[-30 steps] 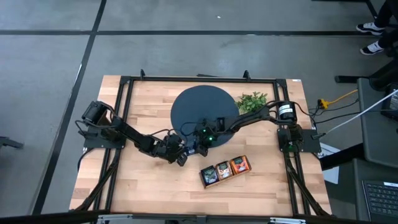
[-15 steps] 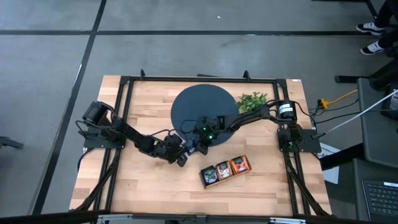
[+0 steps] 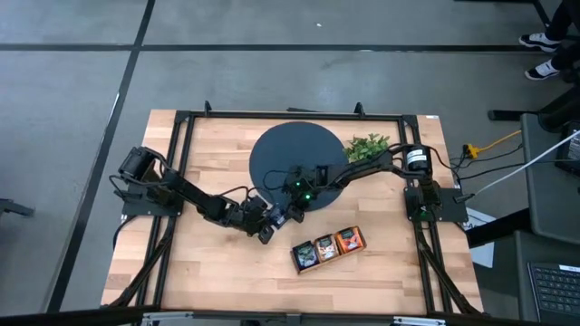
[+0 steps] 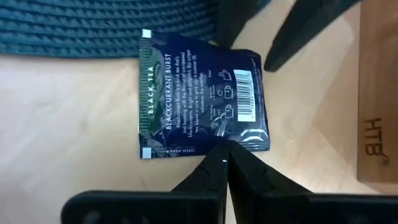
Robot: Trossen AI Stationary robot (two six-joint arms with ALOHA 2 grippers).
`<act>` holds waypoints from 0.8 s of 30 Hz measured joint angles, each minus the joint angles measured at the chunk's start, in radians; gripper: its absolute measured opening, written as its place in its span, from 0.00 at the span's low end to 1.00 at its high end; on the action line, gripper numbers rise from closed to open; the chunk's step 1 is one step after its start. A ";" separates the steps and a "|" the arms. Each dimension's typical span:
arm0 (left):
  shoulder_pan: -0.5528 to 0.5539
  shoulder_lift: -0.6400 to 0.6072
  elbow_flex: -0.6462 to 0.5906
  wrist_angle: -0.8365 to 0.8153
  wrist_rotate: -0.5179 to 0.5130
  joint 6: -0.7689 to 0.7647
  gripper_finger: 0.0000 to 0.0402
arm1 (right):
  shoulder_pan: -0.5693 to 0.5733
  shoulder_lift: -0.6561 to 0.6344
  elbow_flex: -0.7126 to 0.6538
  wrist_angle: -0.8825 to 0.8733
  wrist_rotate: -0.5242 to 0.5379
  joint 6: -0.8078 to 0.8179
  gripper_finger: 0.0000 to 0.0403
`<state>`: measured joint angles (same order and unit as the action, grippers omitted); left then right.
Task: Pick & Place Tea
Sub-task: Put the purple tea bag into the left section of the wooden organizer
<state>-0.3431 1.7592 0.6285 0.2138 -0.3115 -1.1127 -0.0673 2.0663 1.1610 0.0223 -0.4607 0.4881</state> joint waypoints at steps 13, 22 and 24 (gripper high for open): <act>-0.038 0.000 -0.003 0.010 -0.016 -0.050 0.02 | 0.000 -0.001 0.001 -0.009 -0.009 0.003 0.40; -0.007 0.005 -0.007 0.093 -0.061 0.040 0.02 | 0.000 -0.001 0.000 -0.010 -0.035 0.005 0.40; -0.004 0.006 -0.007 0.098 -0.074 0.042 0.02 | 0.000 -0.001 0.000 -0.010 -0.036 0.006 0.40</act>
<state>-0.3473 1.7653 0.6212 0.3122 -0.3851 -1.0702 -0.0673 2.0655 1.1614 0.0128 -0.4969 0.4942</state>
